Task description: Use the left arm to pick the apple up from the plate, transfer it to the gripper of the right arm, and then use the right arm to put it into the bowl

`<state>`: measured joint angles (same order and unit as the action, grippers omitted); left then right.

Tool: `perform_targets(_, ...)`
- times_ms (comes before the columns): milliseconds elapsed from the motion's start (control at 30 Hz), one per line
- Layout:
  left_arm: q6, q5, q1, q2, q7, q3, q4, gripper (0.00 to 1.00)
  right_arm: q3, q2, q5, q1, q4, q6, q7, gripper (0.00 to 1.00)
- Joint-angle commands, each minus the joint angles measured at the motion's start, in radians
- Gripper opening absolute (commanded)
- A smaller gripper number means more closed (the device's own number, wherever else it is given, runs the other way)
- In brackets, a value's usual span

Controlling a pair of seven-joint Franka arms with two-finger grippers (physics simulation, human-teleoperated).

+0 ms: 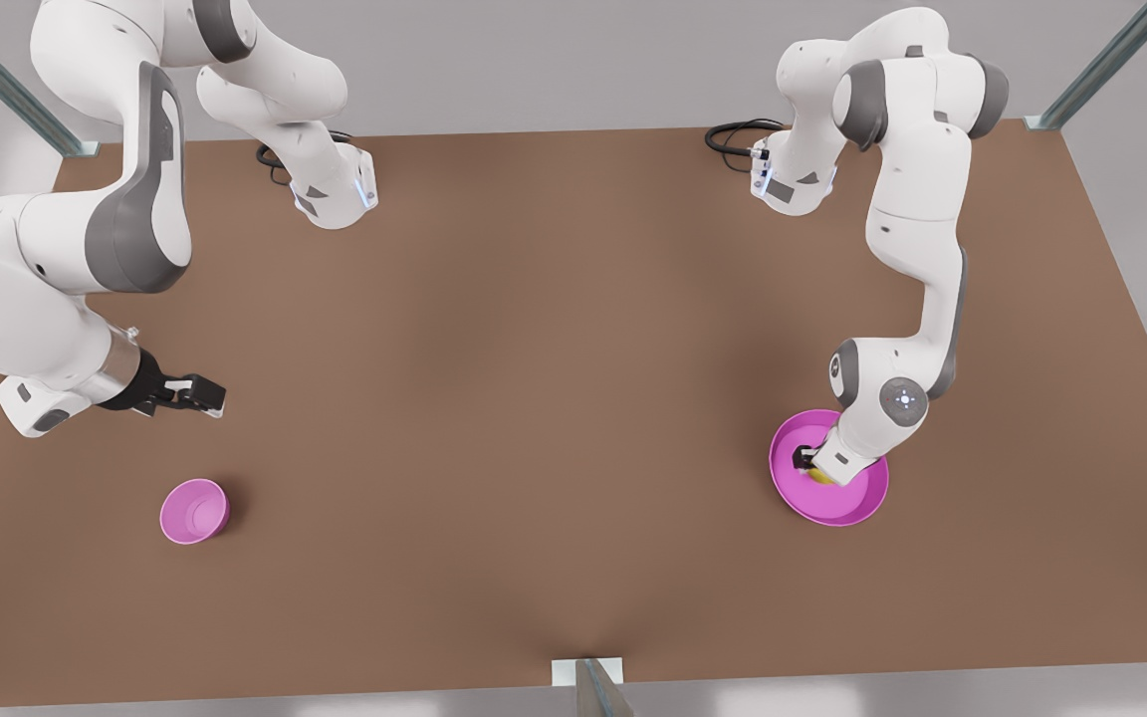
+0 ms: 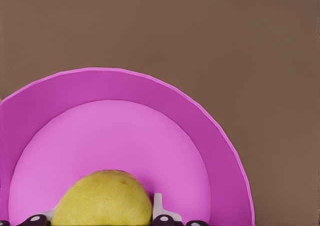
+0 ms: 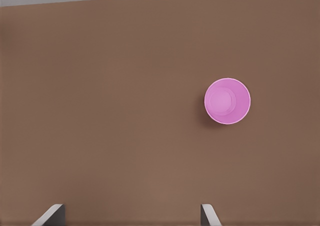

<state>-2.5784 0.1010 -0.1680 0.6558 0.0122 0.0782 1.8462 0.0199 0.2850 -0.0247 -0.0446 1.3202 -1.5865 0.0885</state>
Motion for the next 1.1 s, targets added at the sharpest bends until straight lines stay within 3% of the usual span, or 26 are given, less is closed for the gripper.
perform_targets(0,0.007,0.002,0.001,-0.021,0.005,0.000,-0.001,0.75,0.000,-0.001,0.000,-0.001,-0.001,0.000,0.000,1.00)
perform_targets(133,0.230,0.060,0.005,-0.165,0.005,-0.101,-0.033,0.74,0.000,-0.001,-0.001,0.000,-0.001,-0.001,-0.006,1.00)
perform_targets(233,0.573,0.273,0.004,-0.168,0.054,-0.175,-0.264,0.74,0.000,-0.001,-0.001,0.000,0.001,0.000,-0.007,1.00)
perform_targets(400,0.583,0.698,-0.005,-0.102,0.905,-0.276,-0.334,0.74,0.000,-0.001,-0.001,0.005,0.001,0.000,-0.010,1.00)
perform_targets(500,0.569,0.916,-0.007,0.027,1.313,-0.360,-0.455,0.74,0.000,-0.001,-0.003,0.000,0.001,0.000,-0.003,1.00)
perform_targets(633,0.458,1.221,-0.007,0.117,1.791,-0.445,-0.504,0.74,-0.009,0.002,-0.303,-0.018,0.004,-0.012,0.074,1.00)
perform_targets(767,0.425,1.395,-0.044,0.265,2.114,-0.541,-0.624,0.74,-0.018,0.146,-0.779,-0.032,0.007,-0.119,0.053,1.00)
perform_targets(900,0.325,1.438,-0.108,0.349,2.263,-0.571,-0.734,0.74,-0.081,0.233,-0.955,-0.044,0.042,-0.345,-0.076,1.00)
perform_targets(1067,0.279,1.485,-0.123,0.398,2.388,-0.609,-0.779,0.74,-0.083,0.342,-1.337,-0.034,0.076,-0.334,-0.409,1.00)
